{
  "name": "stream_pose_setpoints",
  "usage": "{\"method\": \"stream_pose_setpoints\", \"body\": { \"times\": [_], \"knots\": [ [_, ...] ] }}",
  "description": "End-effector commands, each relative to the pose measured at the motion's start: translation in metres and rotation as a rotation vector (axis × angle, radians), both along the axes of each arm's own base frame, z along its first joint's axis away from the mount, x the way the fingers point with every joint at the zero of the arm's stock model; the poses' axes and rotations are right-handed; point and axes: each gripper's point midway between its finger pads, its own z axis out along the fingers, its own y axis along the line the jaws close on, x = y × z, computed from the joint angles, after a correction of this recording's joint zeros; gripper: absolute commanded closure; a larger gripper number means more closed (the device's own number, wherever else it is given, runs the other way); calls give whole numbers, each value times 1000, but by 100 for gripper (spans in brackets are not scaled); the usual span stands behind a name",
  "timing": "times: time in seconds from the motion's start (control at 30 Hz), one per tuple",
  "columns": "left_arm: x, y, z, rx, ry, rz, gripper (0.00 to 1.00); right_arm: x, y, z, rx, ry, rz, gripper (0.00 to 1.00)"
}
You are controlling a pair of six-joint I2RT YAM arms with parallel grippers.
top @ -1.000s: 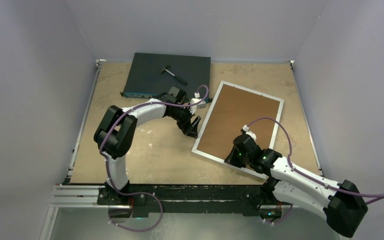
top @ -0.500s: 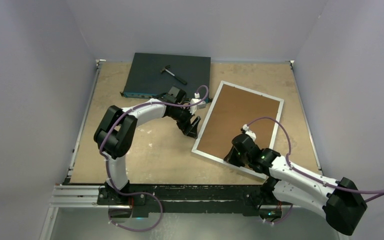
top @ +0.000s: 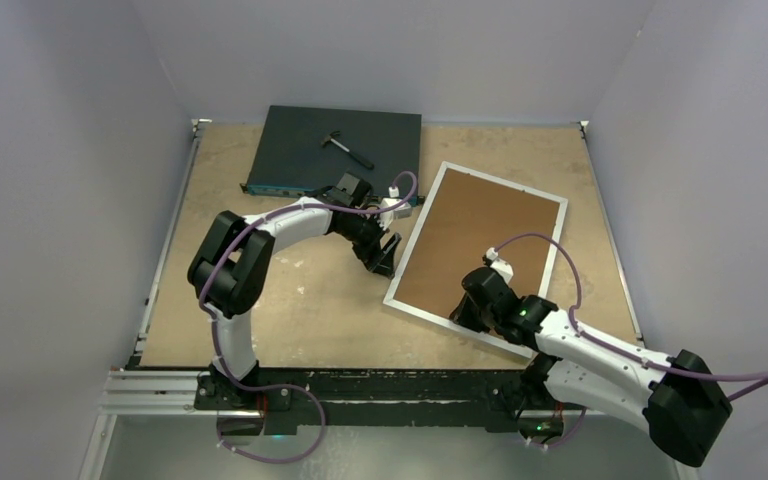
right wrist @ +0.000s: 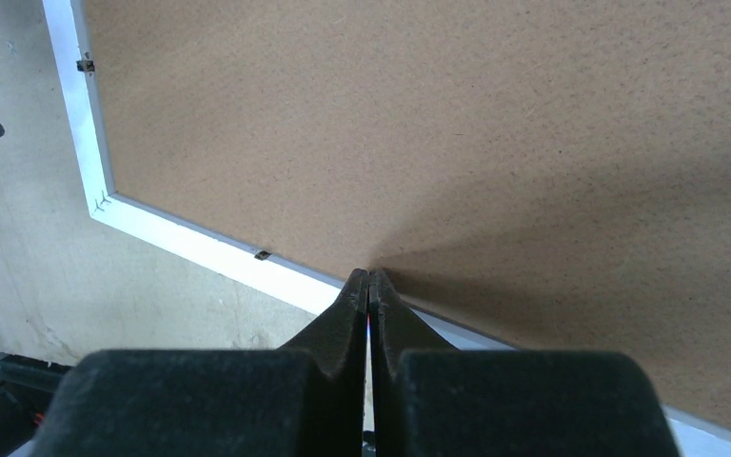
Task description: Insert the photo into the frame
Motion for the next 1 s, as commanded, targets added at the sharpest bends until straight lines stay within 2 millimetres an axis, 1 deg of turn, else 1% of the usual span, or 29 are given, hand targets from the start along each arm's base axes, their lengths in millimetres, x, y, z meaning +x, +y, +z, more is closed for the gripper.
{"method": "stream_pose_setpoints", "body": {
  "times": [0.0, 0.1, 0.13, 0.17, 0.2, 0.23, 0.3, 0.33, 0.37, 0.4, 0.5, 0.53, 0.57, 0.6, 0.67, 0.73, 0.77, 0.8, 0.83, 0.87, 0.93, 0.97],
  "knots": [
    [5, -6, 22, -46, -66, -29, 25, 0, -10, -4, -53, 6, -29, 100],
    [6, -8, 27, -54, -67, -24, 25, 13, 3, 20, 1, -44, -25, 100],
    [6, -8, 29, -57, -69, -23, 25, 14, 8, 27, 19, -47, -14, 100],
    [6, -9, 31, -60, -70, -20, 25, 20, 11, 37, 30, -70, -17, 97],
    [8, -10, 34, -66, -79, -17, 24, 28, 12, 49, 27, -104, -29, 84],
    [10, -10, 37, -71, -88, -11, 23, 38, 12, 62, 20, -141, -43, 74],
    [14, -11, 44, -78, -115, -2, 21, 61, 7, 86, -11, -215, -93, 54],
    [15, -11, 48, -81, -126, -1, 20, 75, 6, 100, -17, -260, -114, 48],
    [16, -12, 50, -81, -130, -1, 20, 92, 2, 110, -27, -295, -138, 42],
    [17, -11, 53, -80, -136, 1, 20, 111, -2, 122, -23, -337, -155, 37],
    [15, -7, 55, -64, -145, -10, 18, 175, -35, 150, -33, -439, -243, 29],
    [12, -3, 55, -57, -150, -19, 18, 196, -49, 155, -48, -459, -273, 28],
    [8, 0, 56, -50, -162, -31, 17, 220, -65, 167, -72, -494, -298, 26],
    [4, 4, 54, -39, -174, -48, 16, 239, -74, 175, -106, -516, -309, 25],
    [-1, 12, 47, -12, -194, -59, 13, 270, -92, 178, -198, -507, -357, 24],
    [-3, 18, 39, 14, -193, -55, 13, 291, -107, 175, -261, -498, -392, 24],
    [-4, 19, 36, 23, -184, -55, 13, 300, -114, 173, -274, -498, -406, 26],
    [-5, 19, 34, 24, -174, -53, 13, 310, -120, 170, -271, -504, -410, 31],
    [-4, 18, 33, 21, -169, -48, 13, 320, -126, 162, -277, -492, -417, 36],
    [-3, 15, 32, 12, -163, -42, 14, 326, -134, 157, -283, -475, -429, 40],
    [-1, 11, 34, -5, -153, -34, 15, 341, -151, 150, -299, -455, -451, 40],
    [-2, 9, 34, -13, -146, -37, 15, 347, -162, 147, -317, -447, -473, 39]
  ]
}}
